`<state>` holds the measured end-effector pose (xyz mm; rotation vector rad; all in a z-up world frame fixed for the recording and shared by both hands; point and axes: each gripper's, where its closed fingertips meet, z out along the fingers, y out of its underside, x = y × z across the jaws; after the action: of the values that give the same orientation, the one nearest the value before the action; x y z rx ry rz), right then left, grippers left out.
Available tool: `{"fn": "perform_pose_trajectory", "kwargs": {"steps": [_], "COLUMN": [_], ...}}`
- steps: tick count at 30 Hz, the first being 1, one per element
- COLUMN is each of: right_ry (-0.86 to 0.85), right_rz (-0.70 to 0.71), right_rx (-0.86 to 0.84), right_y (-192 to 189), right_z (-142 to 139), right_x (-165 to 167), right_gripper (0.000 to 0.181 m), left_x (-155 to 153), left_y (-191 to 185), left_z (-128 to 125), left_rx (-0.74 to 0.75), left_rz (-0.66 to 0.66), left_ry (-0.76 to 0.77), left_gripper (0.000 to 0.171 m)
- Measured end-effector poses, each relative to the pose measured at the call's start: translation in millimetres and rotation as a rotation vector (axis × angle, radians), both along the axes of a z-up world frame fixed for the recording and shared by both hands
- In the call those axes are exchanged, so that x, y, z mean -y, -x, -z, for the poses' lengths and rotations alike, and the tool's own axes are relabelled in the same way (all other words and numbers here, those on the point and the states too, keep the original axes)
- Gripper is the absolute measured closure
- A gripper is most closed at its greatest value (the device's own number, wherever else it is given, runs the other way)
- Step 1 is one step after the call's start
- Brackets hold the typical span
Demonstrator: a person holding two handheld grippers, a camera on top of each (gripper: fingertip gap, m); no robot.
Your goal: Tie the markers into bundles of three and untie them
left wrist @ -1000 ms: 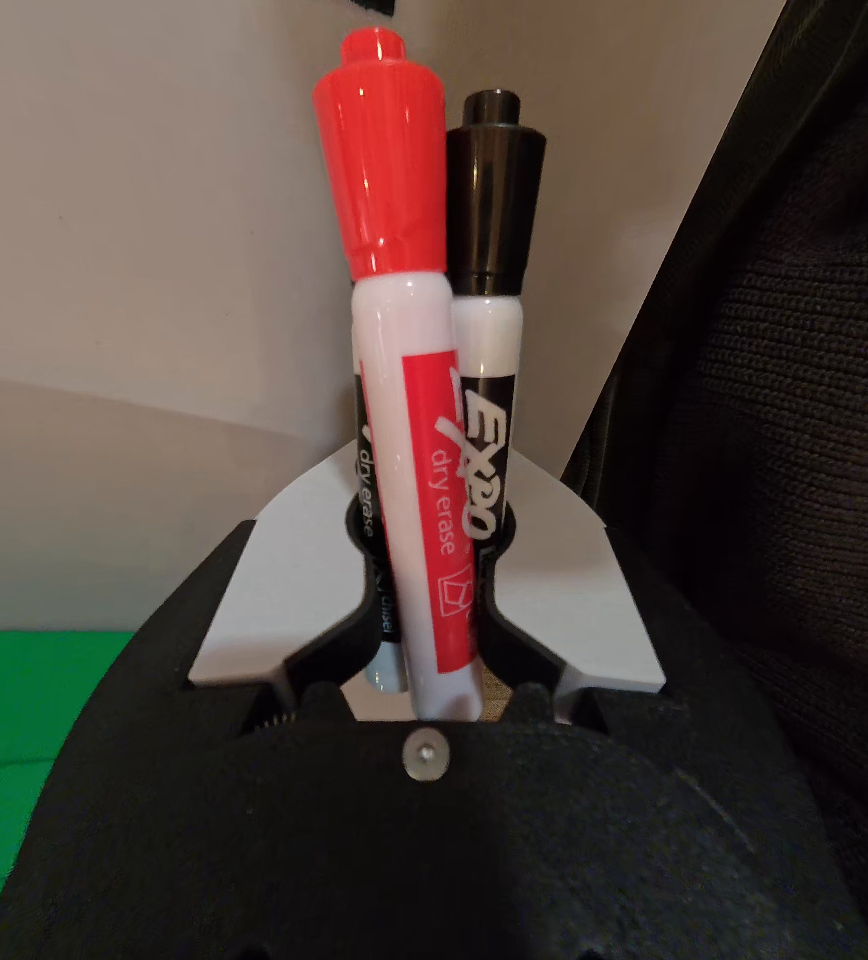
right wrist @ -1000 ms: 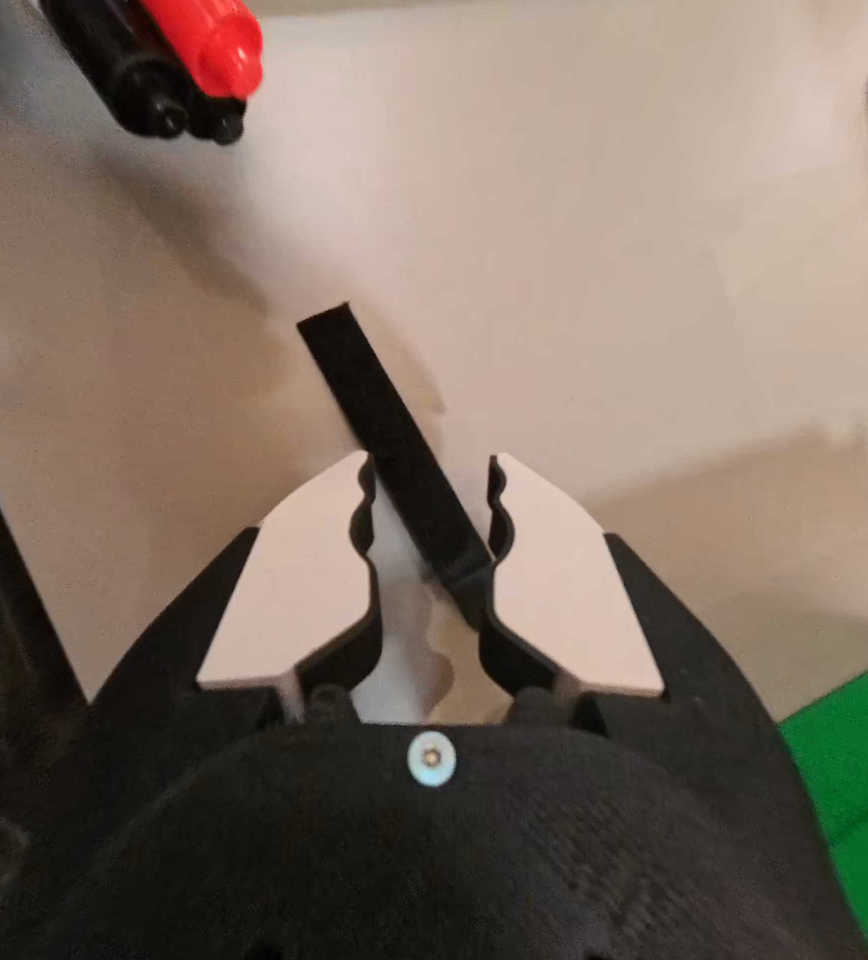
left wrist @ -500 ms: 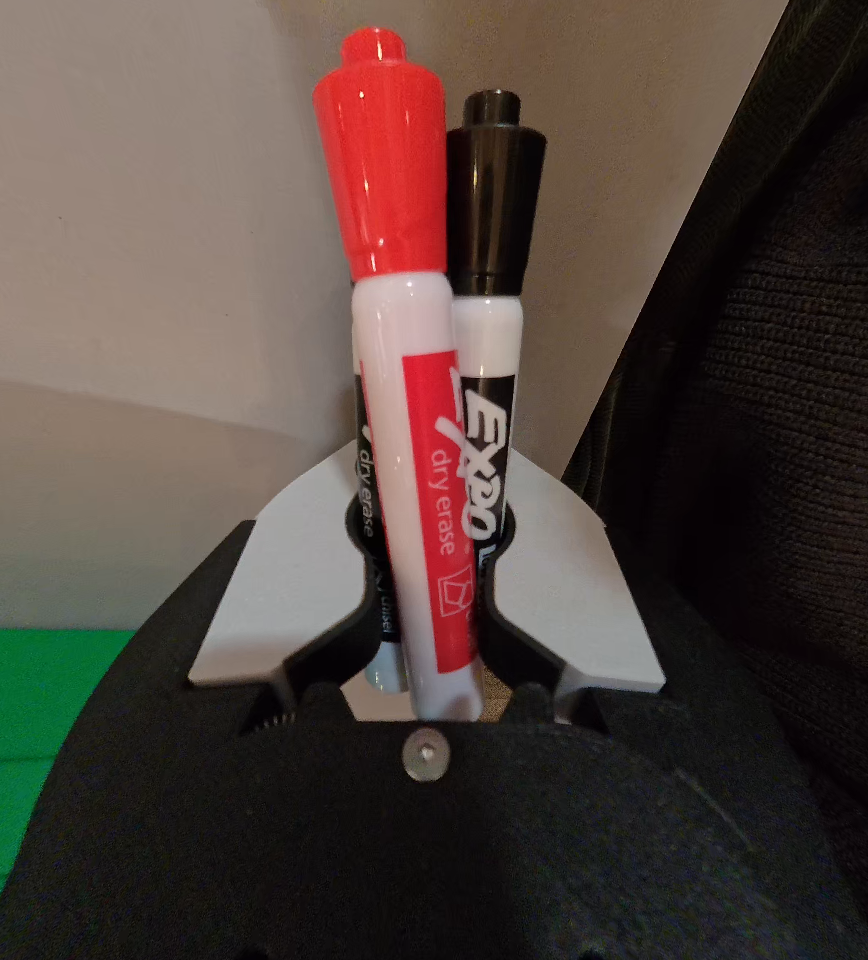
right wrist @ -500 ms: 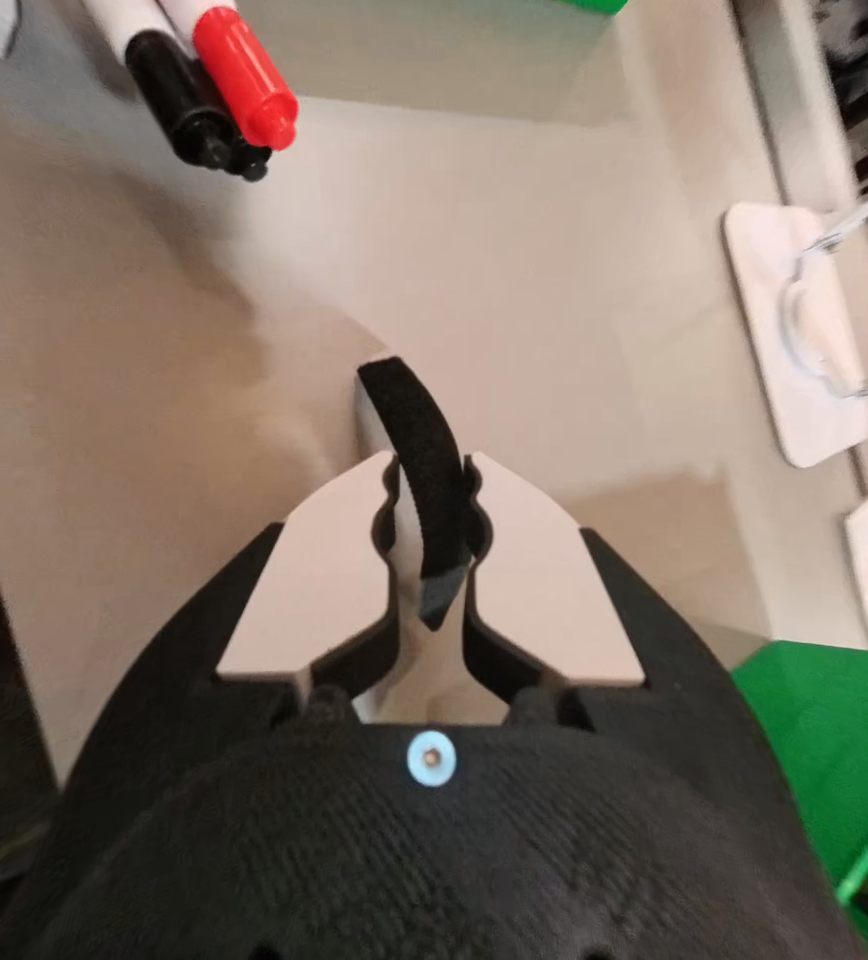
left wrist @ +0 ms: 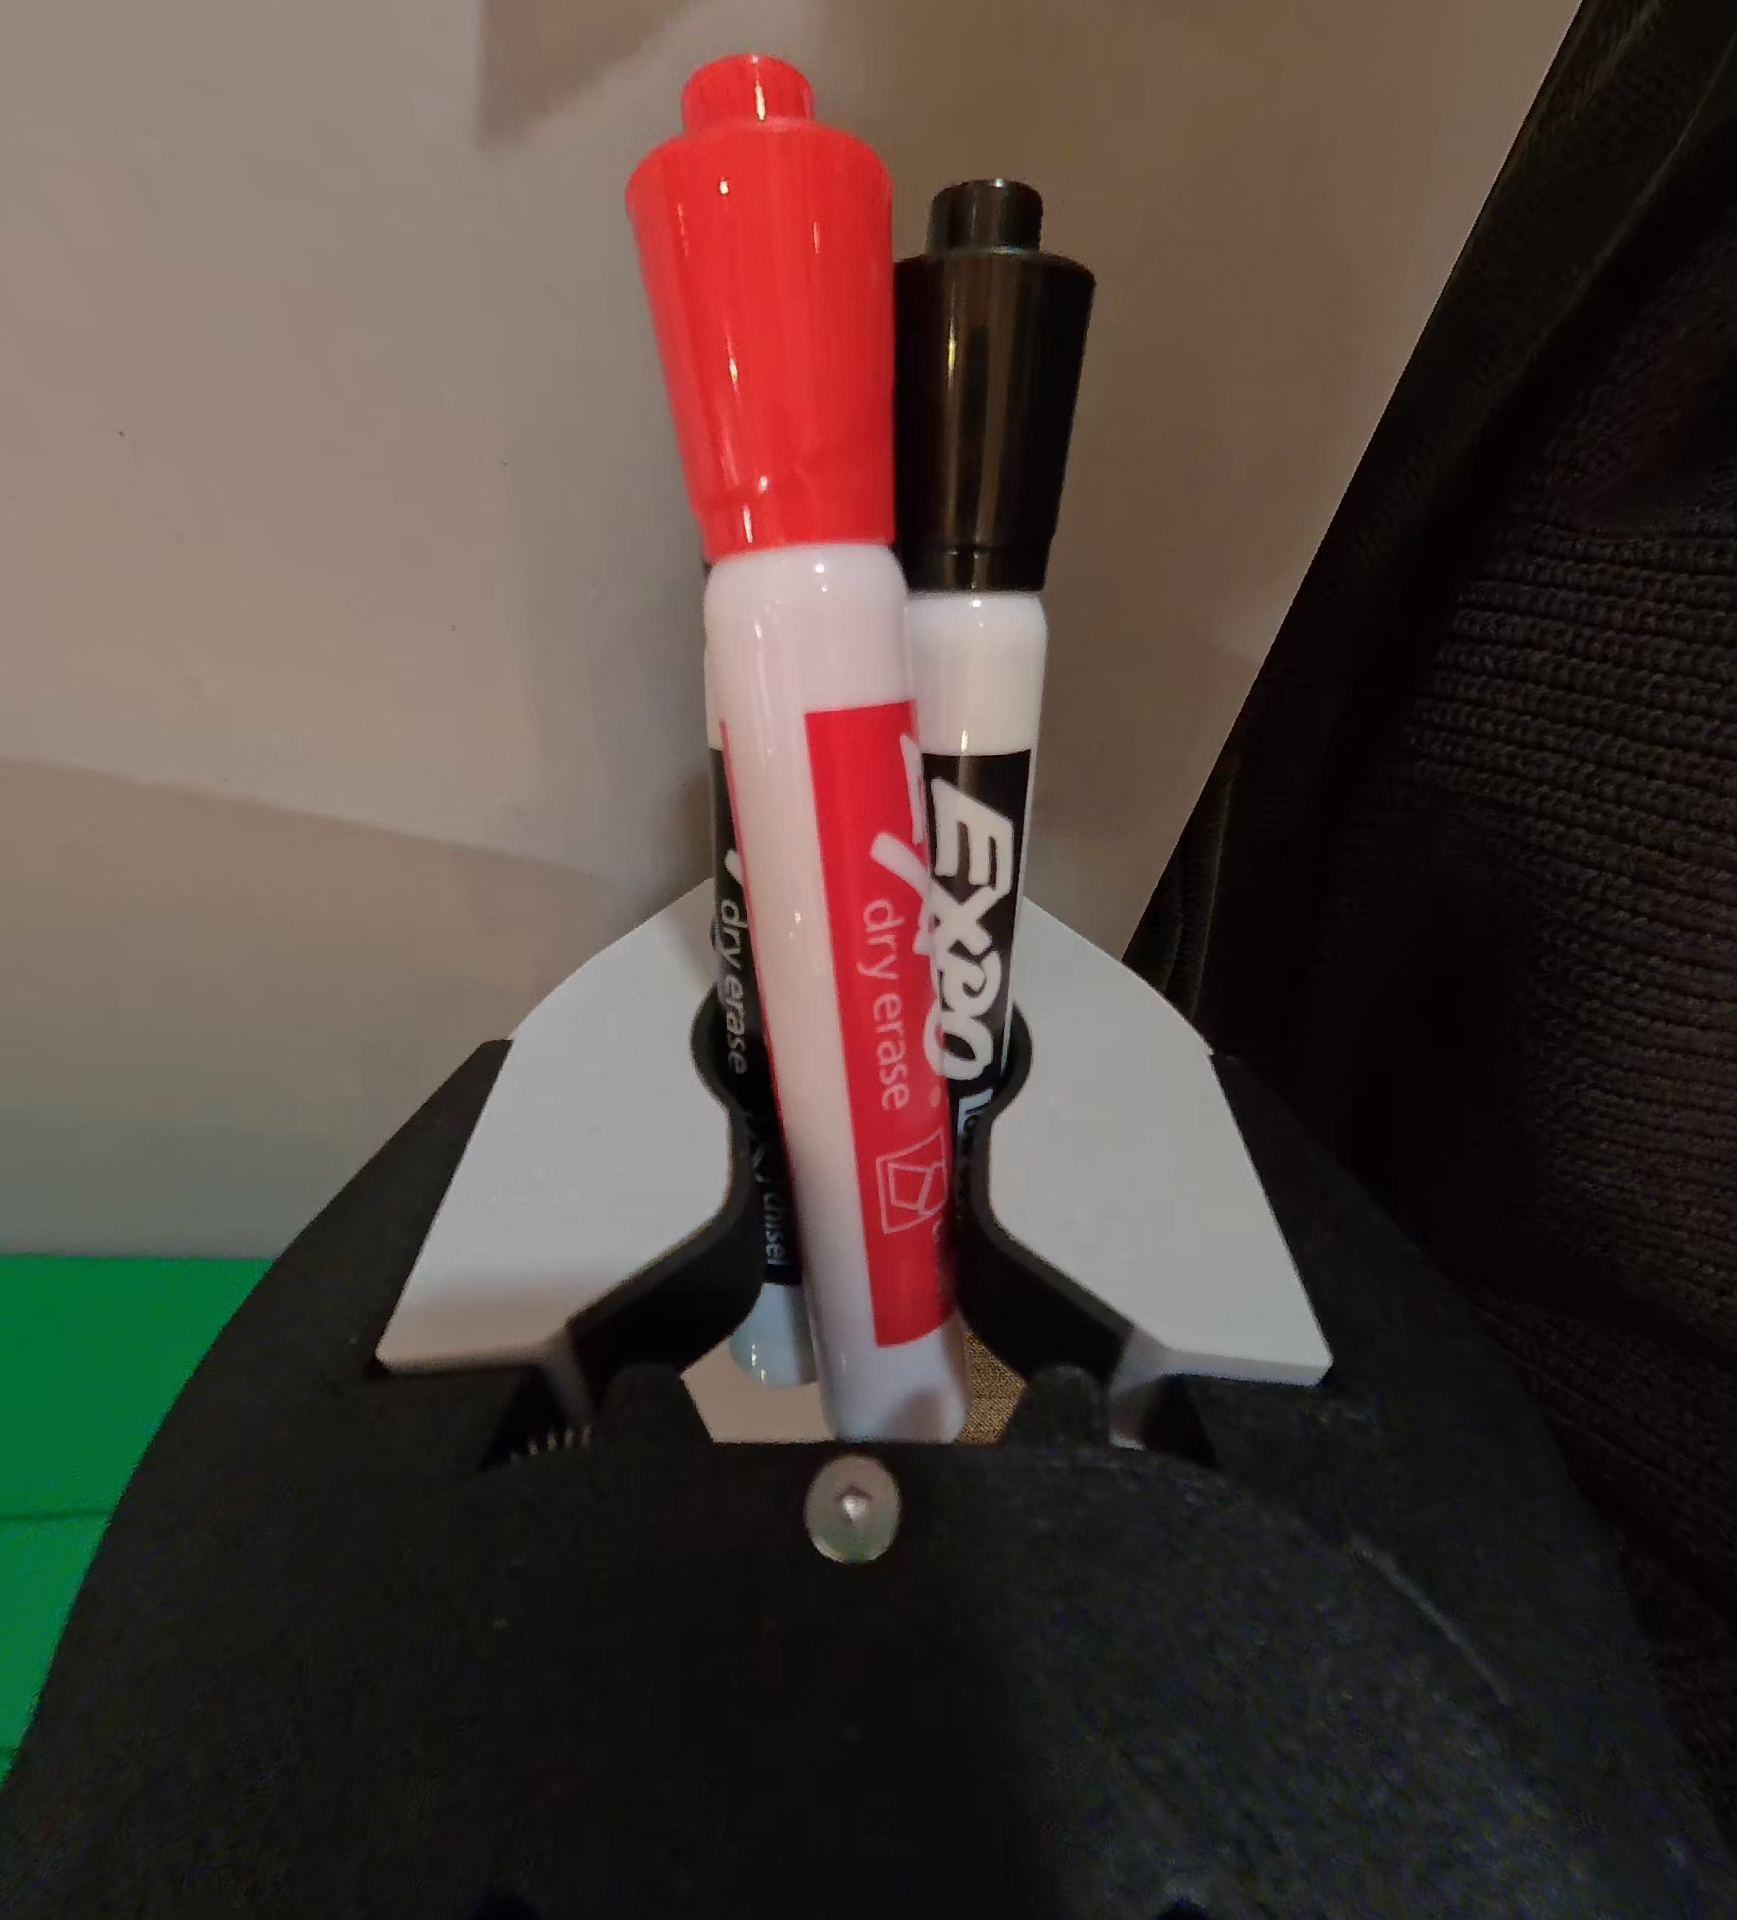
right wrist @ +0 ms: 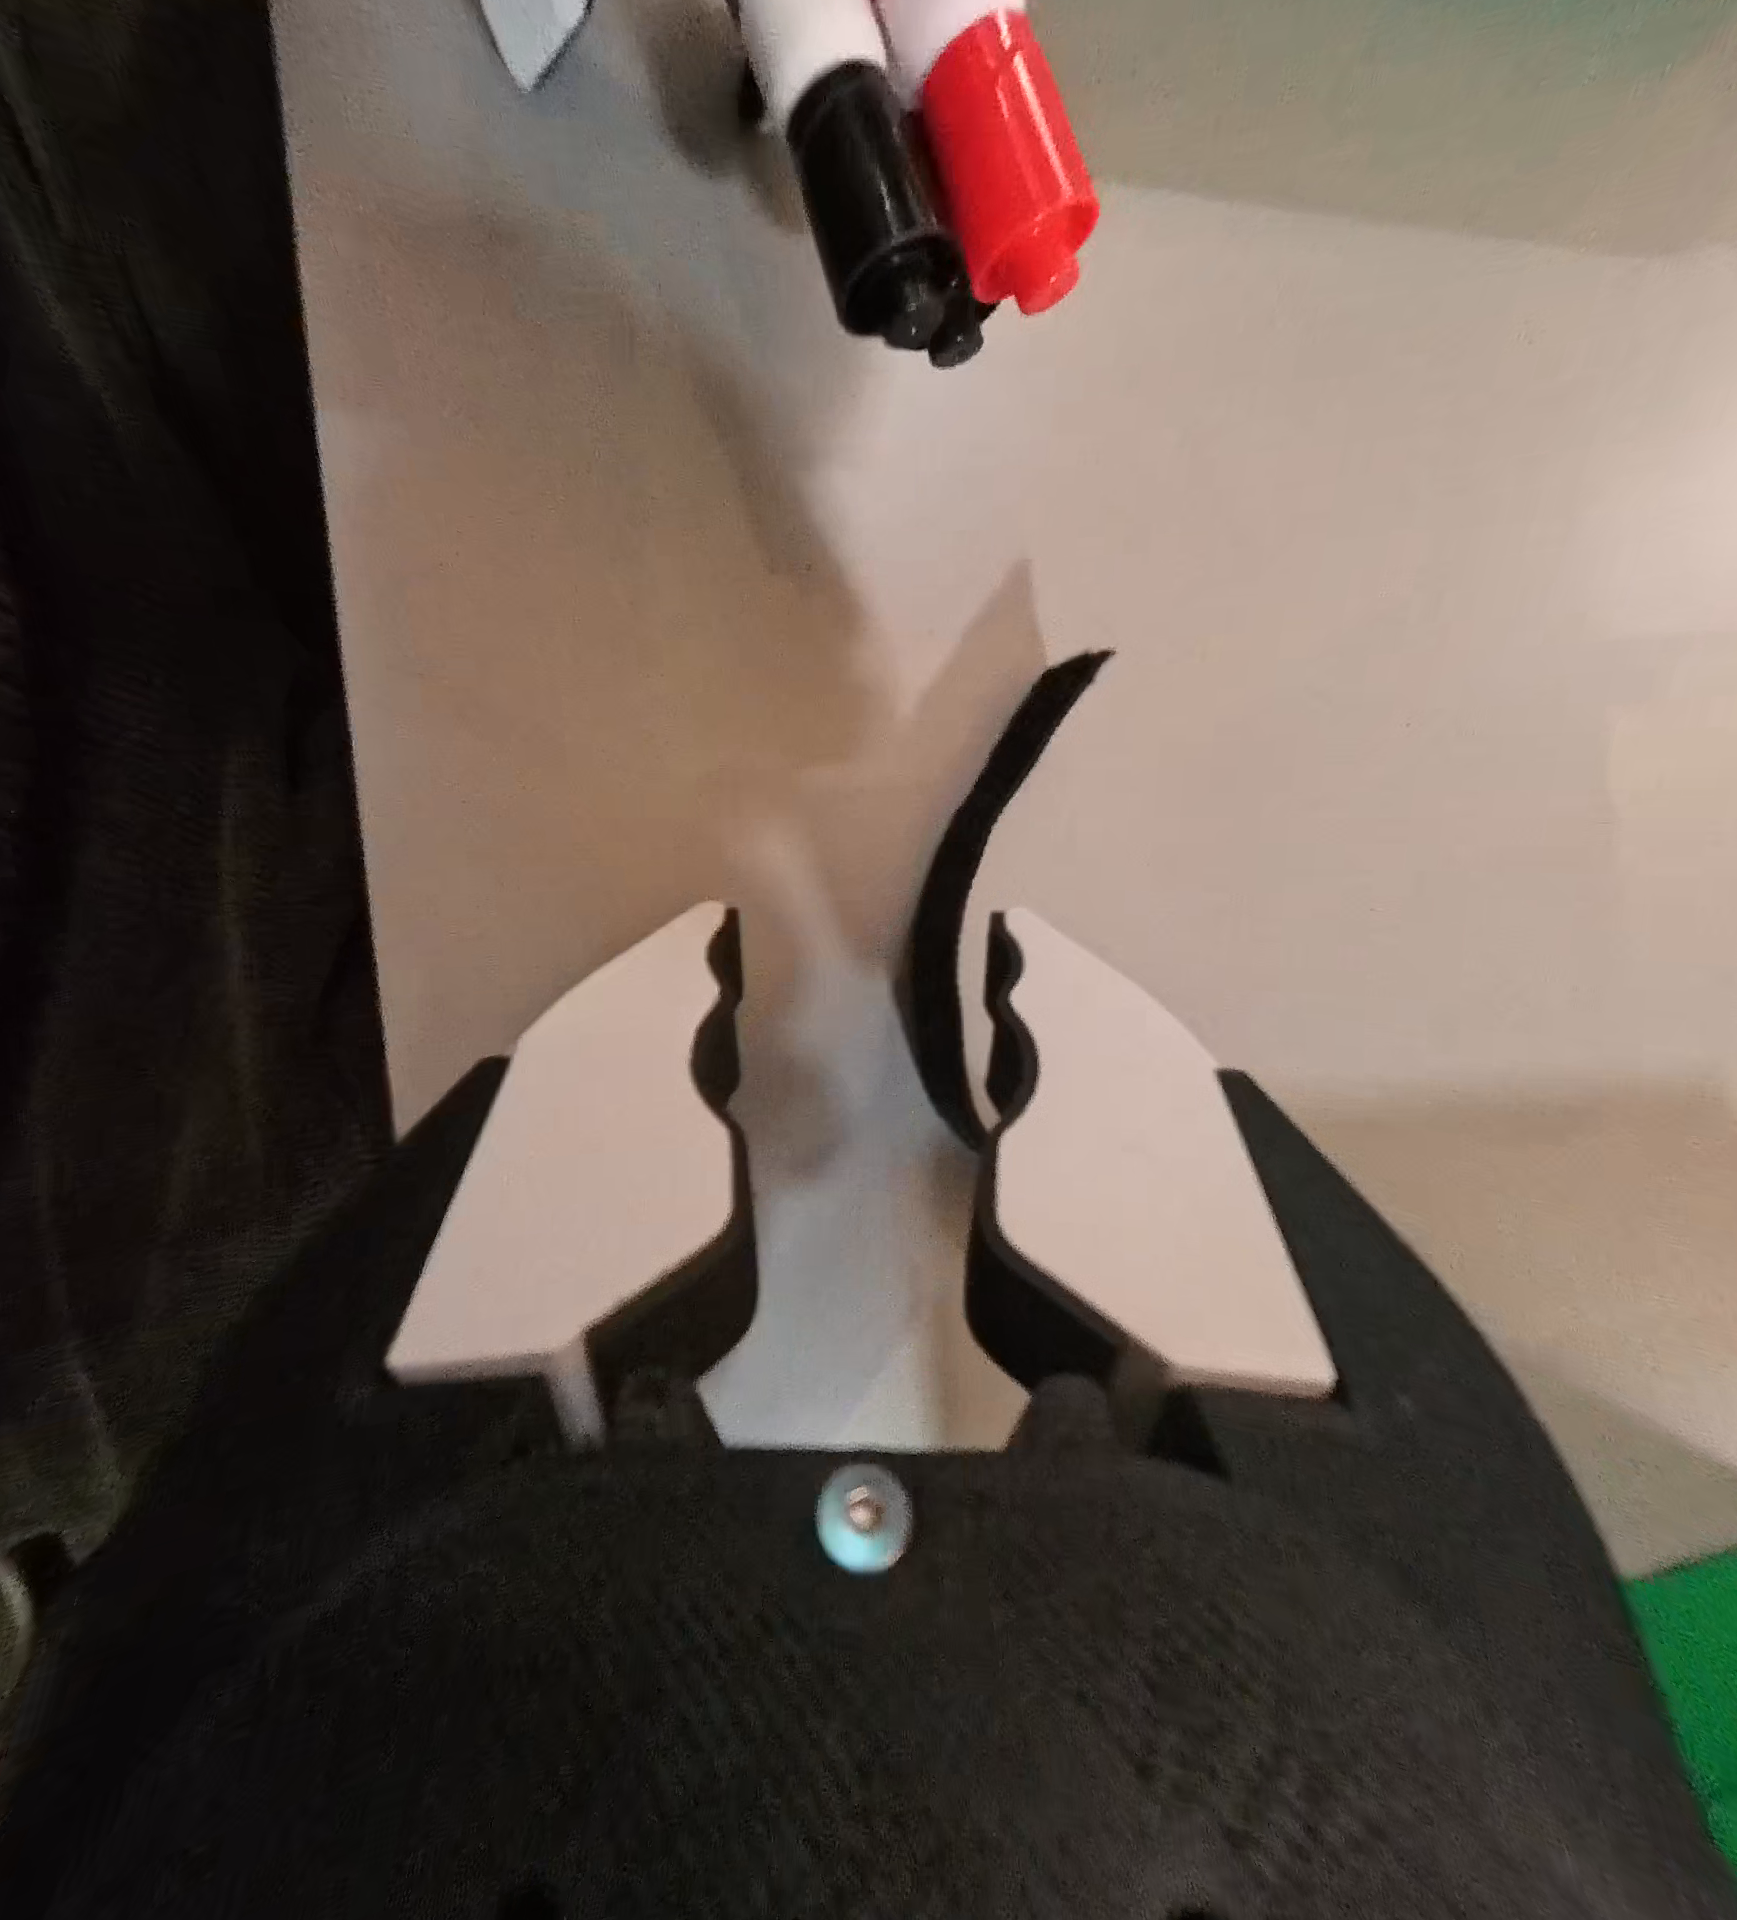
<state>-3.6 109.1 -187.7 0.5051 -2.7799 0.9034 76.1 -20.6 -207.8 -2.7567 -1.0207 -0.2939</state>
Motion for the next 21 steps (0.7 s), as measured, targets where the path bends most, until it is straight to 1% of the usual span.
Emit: {"fn": "perform_pose_trajectory", "kwargs": {"steps": [2, 6, 8, 10, 12, 15, 16, 17, 18, 21], "right_ry": [0.045, 0.134, 0.171, 0.194, 0.177, 0.115, 0.100, 0.093, 0.100, 0.091], "right_rz": [0.028, 0.133, 0.174, 0.232, 0.295, 0.405, 0.426, 0.442, 0.453, 0.439], "right_rx": [0.008, 0.000, 0.056, 0.130, 0.186, 0.181, 0.178, 0.185, 0.199, 0.233], "right_y": [4.7, 22.5, 22.3, 20.9, 20.6, 29.8, 31.2, 31.2, 30.5, 25.4], "right_z": [-10.8, -28.7, -32.7, -30.8, -23.1, -6.8, -2.0, 1.3, 1.8, 2.0], "right_x": [1.7, 6.9, 12.6, 20.6, 26.5, 26.8, 26.5, 26.8, 28.3, 29.9], "right_gripper": [0.135, 0.145, 0.152, 0.152, 0.155, 0.155, 0.159, 0.167, 0.171, 0.181], "left_x": [0.0, -0.1, -0.1, -0.2, -0.2, -0.2, -0.2, -0.3, -0.2, -0.2], "left_y": [0.0, 0.1, 0.1, 0.1, 0.1, 0.1, 0.1, 0.1, 0.1, 0.1], "left_z": [0.0, 0.0, 0.0, -0.1, -0.1, 0.0, -0.1, 0.0, 0.0, -0.1], "left_rx": [0.000, 0.000, 0.000, 0.001, 0.001, 0.001, 0.001, 0.001, 0.002, 0.001], "left_rz": [0.000, -0.001, 0.000, -0.001, -0.002, -0.002, -0.002, -0.002, -0.002, -0.003], "left_ry": [0.000, 0.000, 0.000, -0.001, -0.001, 0.000, 0.000, 0.001, 0.001, 0.000], "left_gripper": [0.127, 0.127, 0.127, 0.127, 0.127, 0.127, 0.127, 0.127, 0.127, 0.127]}}
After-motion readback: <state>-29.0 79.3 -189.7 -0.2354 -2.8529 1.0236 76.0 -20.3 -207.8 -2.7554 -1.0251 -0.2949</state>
